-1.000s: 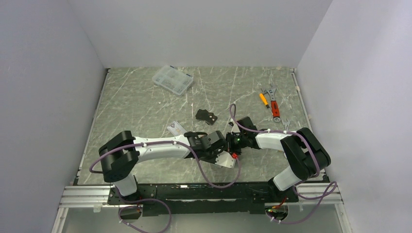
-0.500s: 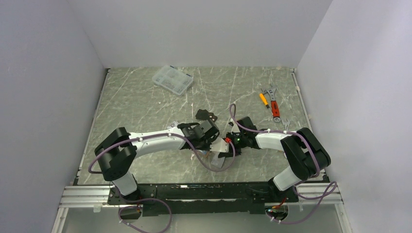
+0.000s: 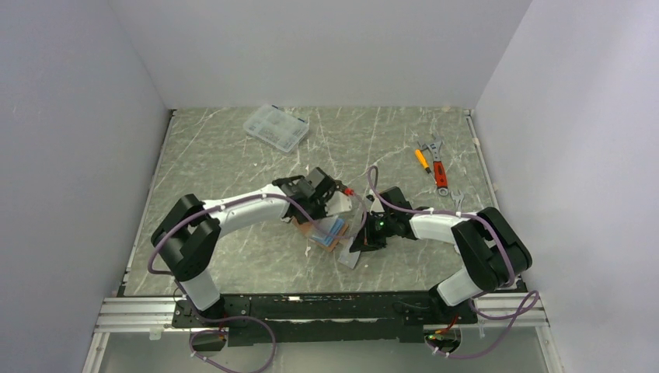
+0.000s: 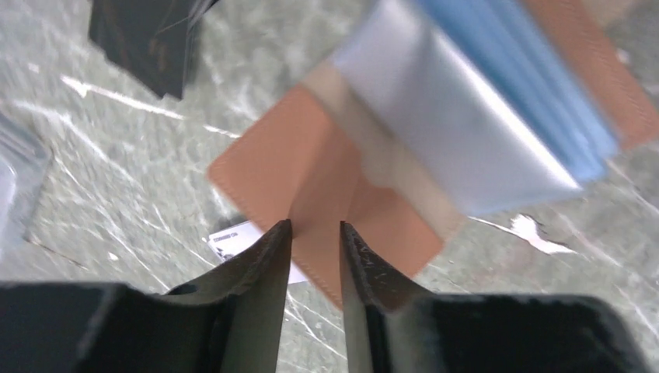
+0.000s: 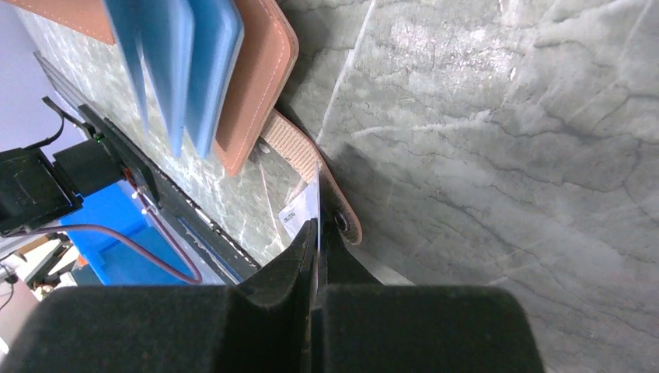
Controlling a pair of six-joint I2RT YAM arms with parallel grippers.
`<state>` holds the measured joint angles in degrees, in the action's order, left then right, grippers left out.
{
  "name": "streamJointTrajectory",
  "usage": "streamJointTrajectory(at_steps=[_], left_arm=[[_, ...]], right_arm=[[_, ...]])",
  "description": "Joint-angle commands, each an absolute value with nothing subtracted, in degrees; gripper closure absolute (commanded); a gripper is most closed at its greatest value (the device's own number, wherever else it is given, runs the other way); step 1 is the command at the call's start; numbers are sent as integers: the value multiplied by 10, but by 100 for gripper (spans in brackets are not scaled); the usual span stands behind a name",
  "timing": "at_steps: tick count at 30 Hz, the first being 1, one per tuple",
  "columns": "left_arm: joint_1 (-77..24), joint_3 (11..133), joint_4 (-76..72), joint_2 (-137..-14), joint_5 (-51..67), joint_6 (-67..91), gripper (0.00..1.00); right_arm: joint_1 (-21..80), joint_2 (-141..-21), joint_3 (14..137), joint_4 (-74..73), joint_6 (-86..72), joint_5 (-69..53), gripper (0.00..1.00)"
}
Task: Put the credit cards into the card holder
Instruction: Open the card holder at the center of the board.
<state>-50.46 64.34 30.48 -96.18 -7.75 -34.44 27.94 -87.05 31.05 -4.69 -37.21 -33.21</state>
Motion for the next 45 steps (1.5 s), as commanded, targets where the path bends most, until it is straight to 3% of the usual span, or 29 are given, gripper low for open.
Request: streamJointTrajectory(at_steps=[1, 3, 16, 17, 18, 24, 27, 29, 37, 45], left_arm=[[-460, 697, 264, -973, -35, -270, 65], [-458, 706, 335, -974, -20, -251, 62], [-423, 739, 364, -998, 21, -165, 53], [-419, 738, 365, -995, 21, -160, 45], [-415, 737, 367, -994, 23, -155, 29], [-400, 736, 387, -987, 64, -124, 24], [-398, 737, 395, -991, 104, -116, 29], [-393, 739, 400, -998, 137, -109, 37], [-359, 753, 413, -1016, 288, -84, 97], [-357, 681, 363, -980, 347, -23, 100]], right_arm=[[276, -869, 286, -105, -351, -211, 100], [276, -868, 289, -106, -351, -212, 100], [277, -859, 289, -106, -356, -213, 100], [277, -859, 289, -106, -356, -214, 100], [276, -858, 288, -106, -356, -213, 100], [276, -857, 291, -105, -356, -214, 100], [277, -853, 291, -105, -357, -214, 100], [277, -852, 290, -108, -358, -213, 100], [276, -801, 292, -103, -364, -237, 100], [277, -717, 326, -74, -387, -295, 100]])
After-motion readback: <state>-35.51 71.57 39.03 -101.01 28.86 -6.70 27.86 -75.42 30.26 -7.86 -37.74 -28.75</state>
